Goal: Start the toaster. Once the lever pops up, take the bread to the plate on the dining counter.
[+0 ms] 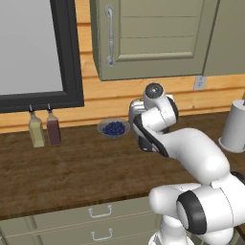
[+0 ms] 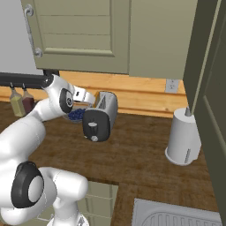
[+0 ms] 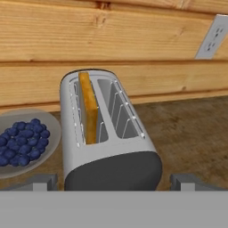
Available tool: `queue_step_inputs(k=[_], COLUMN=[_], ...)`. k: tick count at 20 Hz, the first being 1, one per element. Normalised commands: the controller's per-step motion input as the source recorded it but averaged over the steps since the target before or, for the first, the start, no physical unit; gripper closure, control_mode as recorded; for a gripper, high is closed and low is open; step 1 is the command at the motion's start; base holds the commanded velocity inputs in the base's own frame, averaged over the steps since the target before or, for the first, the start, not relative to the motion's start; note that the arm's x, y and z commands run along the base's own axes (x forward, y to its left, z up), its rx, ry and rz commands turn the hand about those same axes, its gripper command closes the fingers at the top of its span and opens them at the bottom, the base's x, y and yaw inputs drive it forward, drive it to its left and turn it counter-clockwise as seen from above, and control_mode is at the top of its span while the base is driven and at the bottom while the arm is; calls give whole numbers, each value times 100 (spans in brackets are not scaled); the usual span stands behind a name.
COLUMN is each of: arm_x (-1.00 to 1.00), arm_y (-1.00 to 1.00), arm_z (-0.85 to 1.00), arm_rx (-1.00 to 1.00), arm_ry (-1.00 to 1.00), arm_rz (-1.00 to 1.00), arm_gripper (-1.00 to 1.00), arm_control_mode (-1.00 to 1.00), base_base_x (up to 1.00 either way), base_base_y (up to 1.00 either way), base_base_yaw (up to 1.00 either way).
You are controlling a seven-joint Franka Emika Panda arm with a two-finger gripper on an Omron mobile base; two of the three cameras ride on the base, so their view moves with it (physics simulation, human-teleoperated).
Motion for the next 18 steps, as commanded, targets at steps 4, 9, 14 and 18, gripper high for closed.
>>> queue_step_inputs(k=[4, 9, 14, 18], arm_x=[8, 43, 52, 36], arm_y=[1, 0, 0, 0], arm_z=[-20, -10, 0, -1], arm_rx=[0, 0, 0, 0], arm_ry=[0, 0, 0, 0], arm_rz=[0, 0, 0, 0], arm_gripper=[-100, -100, -100, -100], arm_control_mode=[-100, -100, -100, -100], base_base_x=[0, 0, 0, 0], base_base_y=[0, 0, 0, 0], base_base_yaw=[0, 0, 0, 0])
